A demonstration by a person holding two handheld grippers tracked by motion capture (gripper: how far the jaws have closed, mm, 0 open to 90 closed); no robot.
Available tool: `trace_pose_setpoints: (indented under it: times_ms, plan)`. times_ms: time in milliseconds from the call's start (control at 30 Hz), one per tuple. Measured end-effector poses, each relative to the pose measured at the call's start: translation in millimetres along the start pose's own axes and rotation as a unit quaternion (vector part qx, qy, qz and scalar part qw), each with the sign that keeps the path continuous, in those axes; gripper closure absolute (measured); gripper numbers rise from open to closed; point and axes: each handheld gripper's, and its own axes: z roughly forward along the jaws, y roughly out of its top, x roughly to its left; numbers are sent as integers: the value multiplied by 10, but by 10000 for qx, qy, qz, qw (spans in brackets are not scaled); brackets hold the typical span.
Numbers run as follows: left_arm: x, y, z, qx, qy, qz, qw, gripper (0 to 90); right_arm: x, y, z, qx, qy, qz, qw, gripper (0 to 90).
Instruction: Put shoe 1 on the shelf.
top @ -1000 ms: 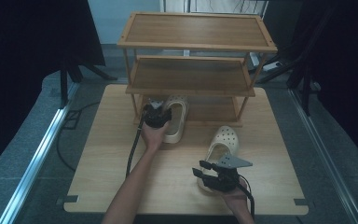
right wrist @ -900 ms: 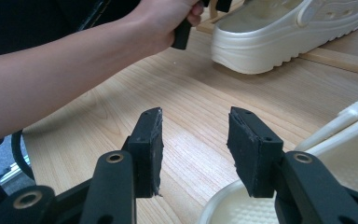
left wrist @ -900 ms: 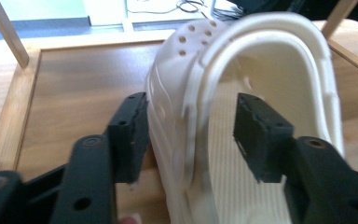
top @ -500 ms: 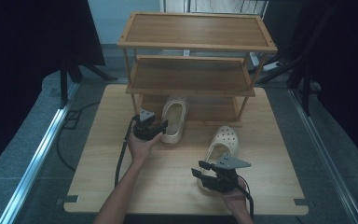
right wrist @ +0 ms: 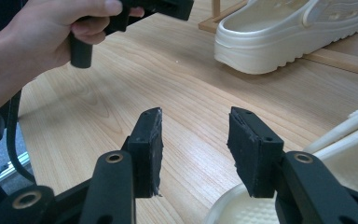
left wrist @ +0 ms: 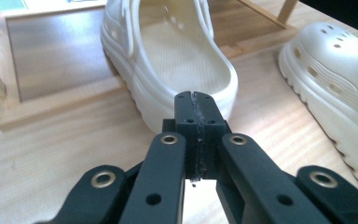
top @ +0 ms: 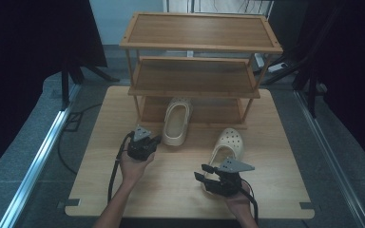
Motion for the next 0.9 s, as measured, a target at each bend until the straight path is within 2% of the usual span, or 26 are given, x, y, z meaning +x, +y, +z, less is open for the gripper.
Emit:
trace_pose_setpoints:
  times_ms: [133,267,367,633,900]
  plan:
    - [-11,-84,-12,92,-81,-45,9999,900,25,9,0,-5,8,-42,10000,545]
    - [-30,-167,56,310,-120,93,9994,900,15,13,-5,-12,1,-24,10000,544]
    - [-48,-216,121,396,-140,123,9990,900,-5,13,-21,-30,-27,-13,10000,544]
    - [-62,-224,261,498,-152,112,9986,900,-15,17,-38,-42,-40,3,10000,545]
    - [-118,-226,381,625,-143,315,9974,900,-29,18,-49,-34,-71,25,10000,545]
